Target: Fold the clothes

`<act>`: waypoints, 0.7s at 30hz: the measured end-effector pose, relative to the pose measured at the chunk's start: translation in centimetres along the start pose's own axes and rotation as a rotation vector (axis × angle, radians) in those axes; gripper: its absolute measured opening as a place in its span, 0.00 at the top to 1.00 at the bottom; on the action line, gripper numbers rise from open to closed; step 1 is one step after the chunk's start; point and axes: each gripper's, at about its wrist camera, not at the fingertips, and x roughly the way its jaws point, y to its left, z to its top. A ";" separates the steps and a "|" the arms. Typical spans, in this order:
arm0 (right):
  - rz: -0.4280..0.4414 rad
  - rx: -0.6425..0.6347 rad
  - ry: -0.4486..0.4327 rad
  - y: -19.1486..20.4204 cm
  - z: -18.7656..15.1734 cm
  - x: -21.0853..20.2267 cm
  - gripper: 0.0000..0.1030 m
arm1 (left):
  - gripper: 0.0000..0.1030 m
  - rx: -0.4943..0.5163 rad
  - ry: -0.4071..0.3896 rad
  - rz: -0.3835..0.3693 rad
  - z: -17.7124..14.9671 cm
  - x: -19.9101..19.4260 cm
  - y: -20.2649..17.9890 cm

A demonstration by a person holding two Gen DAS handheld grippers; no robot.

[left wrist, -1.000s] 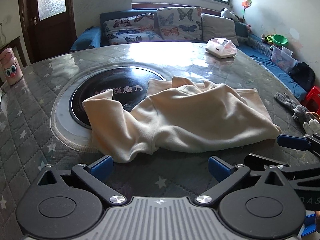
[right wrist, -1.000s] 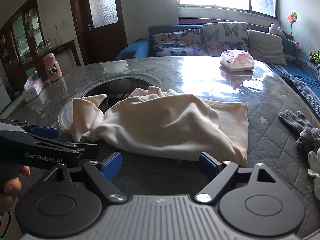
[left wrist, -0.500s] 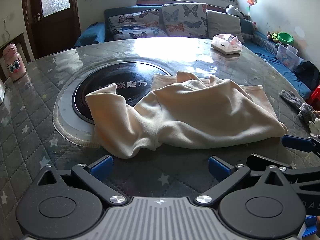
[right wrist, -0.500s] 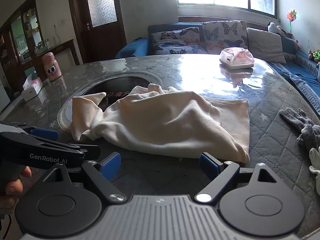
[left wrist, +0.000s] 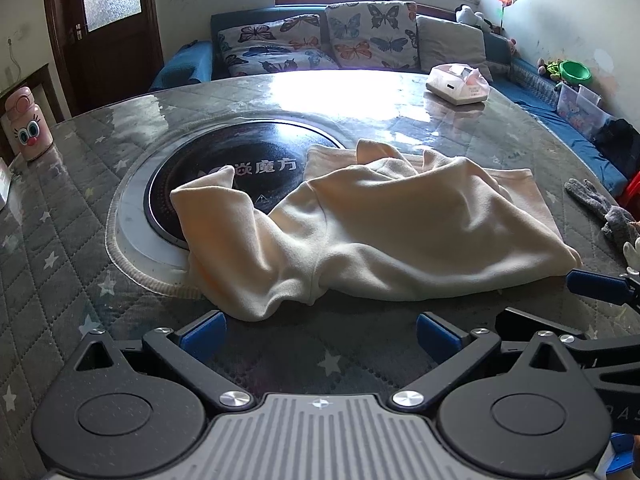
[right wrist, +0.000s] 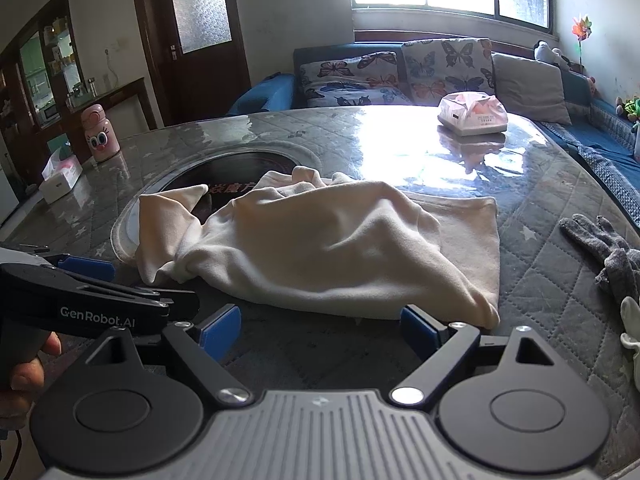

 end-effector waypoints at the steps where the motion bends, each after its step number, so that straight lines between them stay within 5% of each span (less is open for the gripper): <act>1: -0.002 0.000 0.002 0.0 0.0 0.1 0.13 | 0.00 -0.001 0.001 0.001 0.1 0.1 0.0; 21: -0.003 0.000 0.010 -0.9 1.4 1.7 0.13 | 0.00 0.013 0.015 0.008 1.5 1.7 -0.2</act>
